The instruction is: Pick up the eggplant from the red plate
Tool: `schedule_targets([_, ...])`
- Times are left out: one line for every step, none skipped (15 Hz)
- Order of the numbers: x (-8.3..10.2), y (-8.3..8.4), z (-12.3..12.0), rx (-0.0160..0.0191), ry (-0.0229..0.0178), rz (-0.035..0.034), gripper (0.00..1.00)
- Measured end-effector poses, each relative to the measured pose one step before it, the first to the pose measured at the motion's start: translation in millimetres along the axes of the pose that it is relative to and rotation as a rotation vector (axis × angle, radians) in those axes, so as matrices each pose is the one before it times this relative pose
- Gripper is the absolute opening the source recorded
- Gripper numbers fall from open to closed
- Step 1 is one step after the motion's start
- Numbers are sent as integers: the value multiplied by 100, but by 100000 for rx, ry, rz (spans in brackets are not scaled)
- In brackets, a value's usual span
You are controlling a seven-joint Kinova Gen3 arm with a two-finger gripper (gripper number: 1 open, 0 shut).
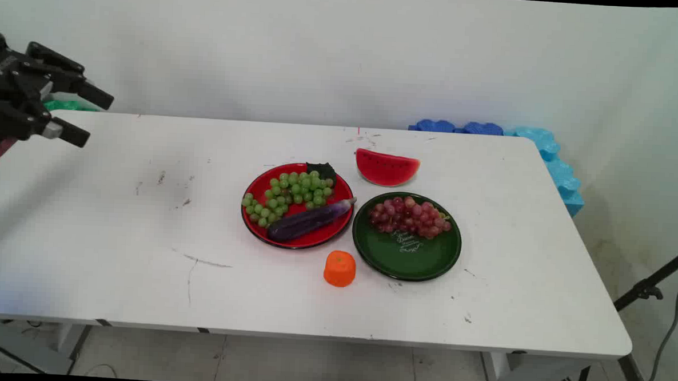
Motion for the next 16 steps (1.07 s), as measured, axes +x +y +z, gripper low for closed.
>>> schedule_targets([306,19,243,292,-108,572,100])
schedule_targets([571,-8,405,722,-188,275,100])
schedule_targets([767,-3,527,996,-481,23,100])
schedule_targets([831,-20,589,907,-393,1,100])
schedule_targets([643,20,477,649,-389,-52,100])
schedule_targets([1100,47,974,1222,-1065,-569,100])
schedule_targets([908,2,938,956,-1077,-329,100])
schedule_targets([1021,-62,1250,940,-1667,-173,100])
schedule_targets([873,-111,1313,1011,-1962,-228,100])
schedule_targets([680,-133,1154,793,-1756,-273,100])
schedule_targets([735,-166,1396,833,-2226,-350,100])
schedule_targets([786,-227,1574,601,-2151,-407,100])
schedule_targets([654,-203,1367,406,-1701,-600,100])
schedule_targets([764,-217,1658,282,-2018,-752,100])
schedule_targets([726,-192,1703,70,-1997,-712,100])
schedule_targets([613,-151,1372,45,-1524,-665,100])
